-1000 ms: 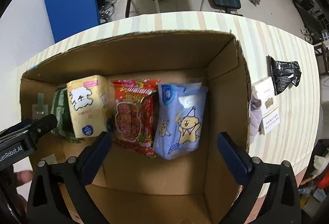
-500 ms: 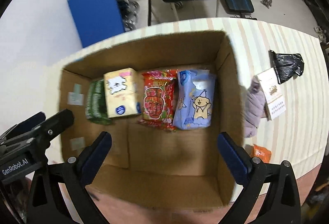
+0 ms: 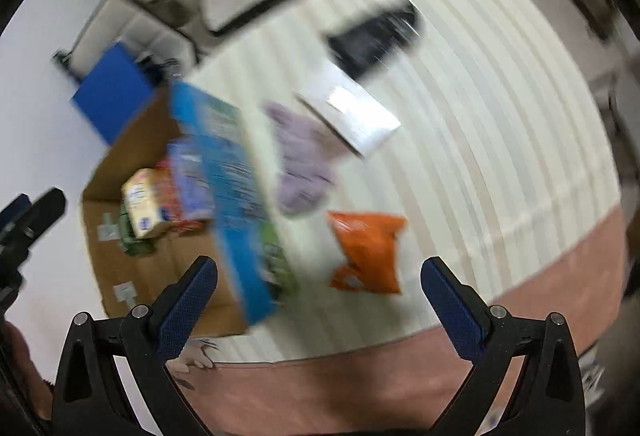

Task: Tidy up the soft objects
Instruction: 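Grasp the lilac sock with the left tool while the right tool grasps the orange bag, then place the lilac sock and orange bag into the box, open both tools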

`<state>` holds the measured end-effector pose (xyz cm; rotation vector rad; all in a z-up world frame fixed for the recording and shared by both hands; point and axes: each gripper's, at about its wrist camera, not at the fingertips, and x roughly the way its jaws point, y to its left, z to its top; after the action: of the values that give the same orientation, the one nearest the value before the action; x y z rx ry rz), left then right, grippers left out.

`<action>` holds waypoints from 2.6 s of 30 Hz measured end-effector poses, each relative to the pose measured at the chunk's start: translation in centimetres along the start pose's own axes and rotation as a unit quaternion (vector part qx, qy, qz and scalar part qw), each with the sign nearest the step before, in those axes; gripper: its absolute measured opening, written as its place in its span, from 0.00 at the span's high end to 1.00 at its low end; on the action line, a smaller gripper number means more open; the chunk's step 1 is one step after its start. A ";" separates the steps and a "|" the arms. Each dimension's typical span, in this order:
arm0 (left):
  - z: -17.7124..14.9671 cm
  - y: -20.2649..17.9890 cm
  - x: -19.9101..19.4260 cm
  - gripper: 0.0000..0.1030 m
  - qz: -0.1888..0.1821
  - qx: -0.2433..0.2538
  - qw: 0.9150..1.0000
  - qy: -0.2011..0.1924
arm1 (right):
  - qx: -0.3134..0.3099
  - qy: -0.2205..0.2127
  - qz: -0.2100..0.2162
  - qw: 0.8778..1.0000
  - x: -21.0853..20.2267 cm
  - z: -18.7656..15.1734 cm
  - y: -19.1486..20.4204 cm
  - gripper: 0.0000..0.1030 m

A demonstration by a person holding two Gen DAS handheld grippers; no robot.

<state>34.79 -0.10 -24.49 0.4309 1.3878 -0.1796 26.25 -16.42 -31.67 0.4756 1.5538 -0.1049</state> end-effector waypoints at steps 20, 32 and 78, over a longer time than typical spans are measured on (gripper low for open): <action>5.5 -15.1 15.6 0.02 0.019 0.133 0.972 0.193 | 0.147 0.081 0.069 0.983 12.7 -1.9 -8.0 0.52; 4.3 -16.2 20.2 0.03 -0.020 0.086 0.963 0.253 | 0.141 0.066 0.043 0.987 10.6 -1.3 -11.1 0.72; -5.6 2.7 -6.9 0.70 -0.165 -0.133 0.977 -0.039 | -0.121 -0.028 0.072 0.990 -7.9 -2.1 2.8 0.62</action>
<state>29.47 3.68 -17.95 -0.0315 1.3753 -0.2735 25.07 -14.95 -23.21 0.3870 1.4502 0.1788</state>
